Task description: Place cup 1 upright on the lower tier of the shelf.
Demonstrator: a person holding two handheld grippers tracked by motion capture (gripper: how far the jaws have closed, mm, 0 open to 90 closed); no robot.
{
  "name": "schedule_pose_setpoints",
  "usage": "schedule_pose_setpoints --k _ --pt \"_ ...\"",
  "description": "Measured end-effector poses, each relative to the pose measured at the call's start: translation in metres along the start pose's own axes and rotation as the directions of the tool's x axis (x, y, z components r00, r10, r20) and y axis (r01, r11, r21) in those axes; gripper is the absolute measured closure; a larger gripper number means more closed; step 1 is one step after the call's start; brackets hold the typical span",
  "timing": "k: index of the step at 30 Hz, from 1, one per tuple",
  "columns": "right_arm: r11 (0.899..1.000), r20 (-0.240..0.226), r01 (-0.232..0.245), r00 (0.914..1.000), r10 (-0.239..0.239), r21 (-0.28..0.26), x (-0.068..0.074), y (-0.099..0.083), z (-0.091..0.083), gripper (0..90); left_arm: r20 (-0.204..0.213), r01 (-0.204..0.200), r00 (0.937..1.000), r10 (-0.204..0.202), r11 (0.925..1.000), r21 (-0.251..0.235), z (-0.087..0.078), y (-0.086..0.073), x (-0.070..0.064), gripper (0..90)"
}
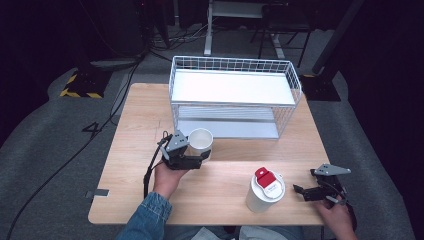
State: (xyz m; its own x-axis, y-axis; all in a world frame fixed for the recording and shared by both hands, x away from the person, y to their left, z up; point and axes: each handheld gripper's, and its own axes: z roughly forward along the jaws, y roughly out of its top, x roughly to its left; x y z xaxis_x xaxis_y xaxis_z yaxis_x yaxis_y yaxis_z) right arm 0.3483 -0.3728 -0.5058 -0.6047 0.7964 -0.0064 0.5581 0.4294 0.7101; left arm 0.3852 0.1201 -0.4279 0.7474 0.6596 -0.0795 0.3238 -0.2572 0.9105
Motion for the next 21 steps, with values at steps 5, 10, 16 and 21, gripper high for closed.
schedule_pose_setpoints --k 5,10,16,21 --pt "1.000 0.000 0.000 1.0000 0.000 0.000 0.000 0.000 0.000 0.5 0.007 -0.001 1.0000 0.001 1.0000 0.003 0.007 0.008 0.002 21.5" --pt "1.000 0.000 0.000 1.0000 0.000 0.000 0.000 0.000 0.000 0.5 0.011 -0.002 0.9999 0.002 1.0000 -0.005 0.014 0.014 0.004 21.5" --pt "1.000 -0.002 0.000 1.0000 0.000 -0.001 0.000 0.000 0.000 0.5 0.006 0.002 1.0000 -0.002 1.0000 -0.008 0.024 0.020 0.008 21.5" --pt "1.000 0.000 0.000 1.0000 0.000 0.000 0.000 0.000 0.000 0.5 -0.009 -0.008 0.9999 0.008 0.9997 -0.023 0.033 0.025 0.009 21.5"
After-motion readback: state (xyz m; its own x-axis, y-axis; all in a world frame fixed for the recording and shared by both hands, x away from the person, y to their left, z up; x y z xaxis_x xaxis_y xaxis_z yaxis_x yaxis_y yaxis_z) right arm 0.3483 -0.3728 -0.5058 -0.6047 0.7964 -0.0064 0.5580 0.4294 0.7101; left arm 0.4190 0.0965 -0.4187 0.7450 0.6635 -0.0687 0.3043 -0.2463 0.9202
